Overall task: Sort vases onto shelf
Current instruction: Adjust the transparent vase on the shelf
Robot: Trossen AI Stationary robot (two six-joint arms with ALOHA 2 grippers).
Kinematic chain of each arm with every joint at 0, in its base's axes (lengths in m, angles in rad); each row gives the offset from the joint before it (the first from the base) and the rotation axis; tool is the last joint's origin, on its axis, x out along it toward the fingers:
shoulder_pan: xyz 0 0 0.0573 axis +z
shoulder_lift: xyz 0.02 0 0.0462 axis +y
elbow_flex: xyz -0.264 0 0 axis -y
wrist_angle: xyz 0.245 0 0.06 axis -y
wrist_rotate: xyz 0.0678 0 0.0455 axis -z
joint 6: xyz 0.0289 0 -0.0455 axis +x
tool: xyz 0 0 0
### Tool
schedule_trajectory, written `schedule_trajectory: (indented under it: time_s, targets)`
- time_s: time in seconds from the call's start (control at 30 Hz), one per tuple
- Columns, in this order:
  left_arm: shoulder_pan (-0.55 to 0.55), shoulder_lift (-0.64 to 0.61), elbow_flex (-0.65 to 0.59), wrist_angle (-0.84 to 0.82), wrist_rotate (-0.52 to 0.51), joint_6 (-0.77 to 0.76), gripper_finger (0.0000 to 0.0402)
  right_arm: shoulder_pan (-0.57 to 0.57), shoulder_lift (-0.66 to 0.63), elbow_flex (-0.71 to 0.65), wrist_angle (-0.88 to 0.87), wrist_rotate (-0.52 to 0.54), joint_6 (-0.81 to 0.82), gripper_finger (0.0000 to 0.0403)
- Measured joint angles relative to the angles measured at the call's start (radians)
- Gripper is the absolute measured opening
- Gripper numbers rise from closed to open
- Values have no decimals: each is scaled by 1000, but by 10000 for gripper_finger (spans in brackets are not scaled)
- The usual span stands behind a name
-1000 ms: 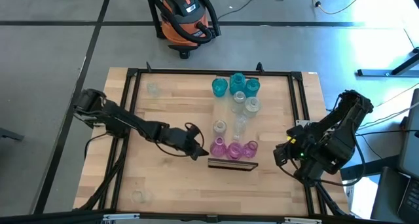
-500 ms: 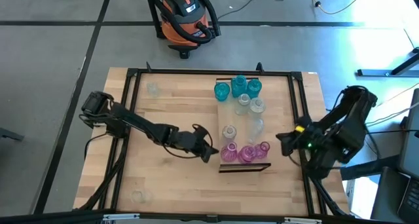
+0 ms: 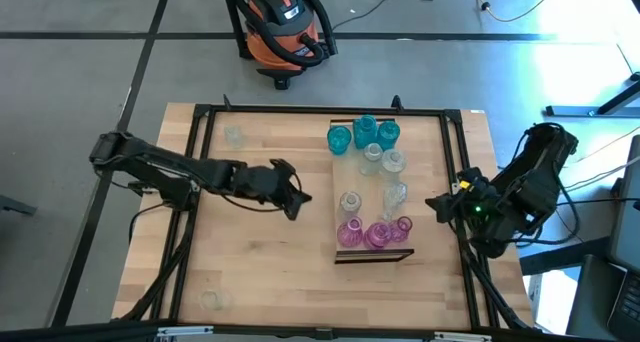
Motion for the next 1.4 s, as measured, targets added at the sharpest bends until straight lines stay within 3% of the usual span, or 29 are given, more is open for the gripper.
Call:
schedule_trajectory:
  time_s: [0.27,0.43,0.53,0.67,0.9,1.1,1.4]
  targets:
    - [81,-120,0,-5,-10,117,0,-172,-90,-152,181,31,1,308]
    - [128,-157,0,-4,40,161,0,-321,-110,-215,263,-135,-20,355]
    - [147,-162,0,-1,92,162,0,-412,-107,-222,381,-211,-147,373]
    - [161,-161,0,-4,128,163,0,-522,-73,-222,529,-226,-272,381]
    - [187,-161,0,-7,160,211,0,-679,23,-222,537,-407,-365,372]
    - [219,-161,0,-12,247,214,0,-714,76,-222,577,-471,-365,371]
    - [249,-160,0,-80,255,214,0,-711,107,-222,575,-526,-326,369]
